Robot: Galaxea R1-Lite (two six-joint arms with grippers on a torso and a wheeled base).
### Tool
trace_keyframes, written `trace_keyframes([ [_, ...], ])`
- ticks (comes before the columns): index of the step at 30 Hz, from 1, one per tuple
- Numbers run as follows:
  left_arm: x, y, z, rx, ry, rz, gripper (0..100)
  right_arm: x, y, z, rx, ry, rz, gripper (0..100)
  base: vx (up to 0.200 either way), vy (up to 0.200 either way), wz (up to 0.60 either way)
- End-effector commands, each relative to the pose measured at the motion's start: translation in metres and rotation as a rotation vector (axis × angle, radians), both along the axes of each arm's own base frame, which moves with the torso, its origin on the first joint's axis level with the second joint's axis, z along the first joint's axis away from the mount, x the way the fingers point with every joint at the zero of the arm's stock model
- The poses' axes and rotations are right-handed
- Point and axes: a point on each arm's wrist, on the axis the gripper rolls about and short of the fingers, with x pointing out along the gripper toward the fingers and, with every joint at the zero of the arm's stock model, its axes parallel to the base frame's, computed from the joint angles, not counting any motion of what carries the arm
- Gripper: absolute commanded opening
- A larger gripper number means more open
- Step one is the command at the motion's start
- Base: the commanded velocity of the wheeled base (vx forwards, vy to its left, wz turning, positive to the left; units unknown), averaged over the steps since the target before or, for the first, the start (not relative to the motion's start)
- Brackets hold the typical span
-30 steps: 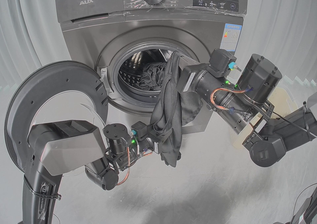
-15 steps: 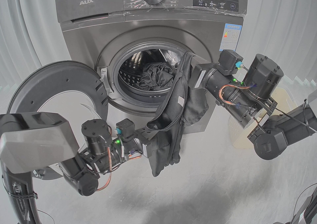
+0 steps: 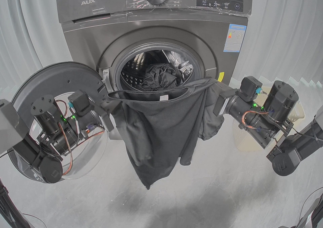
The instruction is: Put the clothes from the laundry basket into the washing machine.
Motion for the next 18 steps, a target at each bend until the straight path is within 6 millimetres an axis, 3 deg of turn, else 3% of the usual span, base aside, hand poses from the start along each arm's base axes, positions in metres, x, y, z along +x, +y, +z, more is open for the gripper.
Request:
trace_keyframes([
  [1,0.008,0.012,0.029,-0.046,-0.107,0.07,0,-0.013,-0.01,-0.004,-0.026,0.008,0.017,0,0.0,0.0,0.0],
  [9,0.0,0.014,0.046,-0.066,-0.16,0.09,0,-0.015,-0.012,-0.002,-0.027,0.006,0.015,0,0.0,0.0,0.0],
  [18,-0.001,0.013,0.045,-0.064,-0.157,0.084,0,-0.016,-0.012,0.0,-0.023,0.0,0.018,0,0.0,0.0,0.0],
])
